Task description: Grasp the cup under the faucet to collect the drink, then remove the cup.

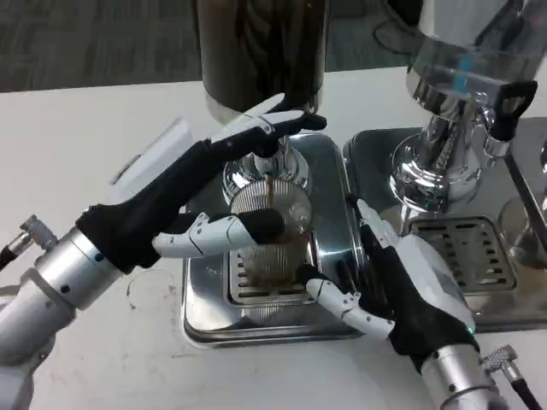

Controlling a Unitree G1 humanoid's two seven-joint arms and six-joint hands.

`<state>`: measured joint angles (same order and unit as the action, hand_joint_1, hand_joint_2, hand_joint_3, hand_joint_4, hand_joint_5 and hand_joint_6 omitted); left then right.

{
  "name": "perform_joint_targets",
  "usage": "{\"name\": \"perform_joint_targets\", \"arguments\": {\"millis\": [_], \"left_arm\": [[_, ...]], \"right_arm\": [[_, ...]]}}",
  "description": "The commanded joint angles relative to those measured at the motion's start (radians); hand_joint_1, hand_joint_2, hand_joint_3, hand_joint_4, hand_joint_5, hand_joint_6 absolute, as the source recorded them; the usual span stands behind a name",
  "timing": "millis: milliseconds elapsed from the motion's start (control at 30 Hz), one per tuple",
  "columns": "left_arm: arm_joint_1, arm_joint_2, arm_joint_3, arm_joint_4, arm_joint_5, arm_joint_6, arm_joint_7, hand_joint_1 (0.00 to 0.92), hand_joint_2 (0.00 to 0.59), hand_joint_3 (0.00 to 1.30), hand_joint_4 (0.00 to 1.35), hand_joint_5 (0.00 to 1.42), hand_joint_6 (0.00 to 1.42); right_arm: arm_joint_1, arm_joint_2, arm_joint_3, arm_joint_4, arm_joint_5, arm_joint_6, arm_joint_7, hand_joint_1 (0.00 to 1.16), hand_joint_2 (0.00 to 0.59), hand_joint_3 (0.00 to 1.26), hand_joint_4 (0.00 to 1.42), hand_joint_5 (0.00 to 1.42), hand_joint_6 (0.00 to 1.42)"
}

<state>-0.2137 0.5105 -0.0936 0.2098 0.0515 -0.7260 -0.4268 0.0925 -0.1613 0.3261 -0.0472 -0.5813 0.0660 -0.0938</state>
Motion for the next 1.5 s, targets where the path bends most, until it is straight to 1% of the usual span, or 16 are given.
{"name": "perform_joint_targets", "arguments": {"millis": [33, 200, 367, 400, 567, 600, 800, 833, 900, 933, 1033, 1133, 1233, 1267, 1400, 1500], "left_arm": [[0.032, 0.014, -0.026, -0.003, 0.035, 0.003, -0.032, 0.0, 0.104, 0.22, 0.06, 0.18, 0.15], [0.035, 0.017, -0.021, -0.011, 0.032, 0.008, -0.028, 0.0, 0.104, 0.23, 0.06, 0.19, 0.15], [0.045, 0.018, -0.02, -0.022, 0.033, 0.015, -0.024, 0.0, 0.104, 0.23, 0.06, 0.19, 0.15], [0.047, 0.018, -0.02, -0.024, 0.033, 0.016, -0.024, 0.0, 0.104, 0.23, 0.06, 0.19, 0.15], [0.048, 0.016, -0.018, -0.024, 0.033, 0.019, -0.021, 0.0, 0.104, 0.23, 0.06, 0.19, 0.15], [0.049, 0.015, -0.018, -0.024, 0.034, 0.019, -0.02, 0.0, 0.104, 0.23, 0.06, 0.19, 0.15], [0.055, 0.019, -0.013, -0.027, 0.033, 0.019, -0.014, 0.0, 0.11, 0.23, 0.07, 0.19, 0.15], [0.057, 0.021, -0.012, -0.029, 0.032, 0.019, -0.014, 0.0, 0.111, 0.23, 0.07, 0.19, 0.15], [0.06, 0.022, -0.009, -0.031, 0.031, 0.02, -0.013, 0.0, 0.112, 0.23, 0.07, 0.19, 0.15], [0.06, 0.021, -0.009, -0.032, 0.031, 0.021, -0.012, 0.0, 0.112, 0.23, 0.07, 0.19, 0.15], [0.062, 0.02, -0.006, -0.031, 0.032, 0.027, -0.01, 0.0, 0.113, 0.24, 0.07, 0.19, 0.15], [0.067, 0.017, -0.006, -0.032, 0.035, 0.03, -0.005, 0.0, 0.114, 0.24, 0.07, 0.19, 0.15], [0.075, 0.017, -0.004, -0.035, 0.036, 0.033, 0.002, 0.0, 0.115, 0.24, 0.07, 0.19, 0.15], [0.078, 0.019, -0.001, -0.036, 0.036, 0.033, 0.004, 0.0, 0.115, 0.24, 0.07, 0.2, 0.16], [0.084, 0.019, 0.001, -0.035, 0.038, 0.038, 0.012, 0.0, 0.115, 0.24, 0.07, 0.2, 0.16], [0.086, 0.013, -0.002, -0.035, 0.04, 0.041, 0.018, 0.0, 0.116, 0.25, 0.07, 0.2, 0.16]], "right_arm": [[-0.033, 0.016, 0.002, 0.022, 0.008, 0.009, 0.006, 0.31, 0.215, 0.0, 0.0, 0.0, 0.0], [-0.047, 0.021, 0.005, 0.031, 0.019, -0.007, 0.003, 0.32, 0.213, 0.0, 0.0, 0.0, 0.0], [-0.061, 0.036, 0.008, 0.05, 0.032, -0.023, -0.007, 0.33, 0.211, 0.0, 0.0, 0.0, 0.0], [-0.065, 0.035, 0.014, 0.05, 0.017, -0.023, -0.013, 0.33, 0.211, 0.0, 0.0, 0.0, 0.0], [-0.073, 0.047, 0.012, 0.07, 0.018, -0.024, -0.031, 0.33, 0.21, 0.0, 0.0, 0.0, 0.0], [-0.073, 0.05, 0.008, 0.075, 0.03, -0.03, -0.031, 0.33, 0.21, 0.0, 0.0, 0.0, 0.0], [-0.095, 0.042, 0.04, 0.091, 0.0, -0.042, -0.034, 0.33, 0.21, 0.0, 0.0, 0.0, 0.01], [-0.097, 0.049, 0.033, 0.1, 0.026, -0.048, -0.028, 0.33, 0.21, 0.0, 0.0, 0.0, 0.01], [-0.103, 0.051, 0.034, 0.106, 0.022, -0.047, -0.041, 0.33, 0.21, 0.0, 0.0, 0.0, 0.01], [-0.105, 0.054, 0.026, 0.113, 0.041, -0.053, -0.036, 0.33, 0.21, 0.0, 0.0, 0.0, 0.01], [-0.113, 0.051, 0.031, 0.124, 0.043, -0.075, -0.04, 0.33, 0.21, 0.0, 0.0, 0.0, 0.02], [-0.115, 0.067, 0.022, 0.156, 0.078, -0.085, -0.041, 0.34, 0.205, 0.0, 0.0, 0.0, 0.03], [-0.118, 0.07, 0.024, 0.174, 0.077, -0.125, -0.069, 0.35, 0.204, 0.0, 0.0, 0.0, 0.04], [-0.126, 0.07, 0.023, 0.184, 0.085, -0.131, -0.06, 0.35, 0.203, 0.0, 0.0, 0.0, 0.04], [-0.13, 0.072, 0.024, 0.192, 0.083, -0.128, -0.056, 0.38, 0.203, 0.0, 0.0, 0.0, 0.08], [-0.124, 0.067, 0.023, 0.198, 0.083, -0.15, -0.066, 0.38, 0.203, 0.0, 0.0, 0.0, 0.11]]}}
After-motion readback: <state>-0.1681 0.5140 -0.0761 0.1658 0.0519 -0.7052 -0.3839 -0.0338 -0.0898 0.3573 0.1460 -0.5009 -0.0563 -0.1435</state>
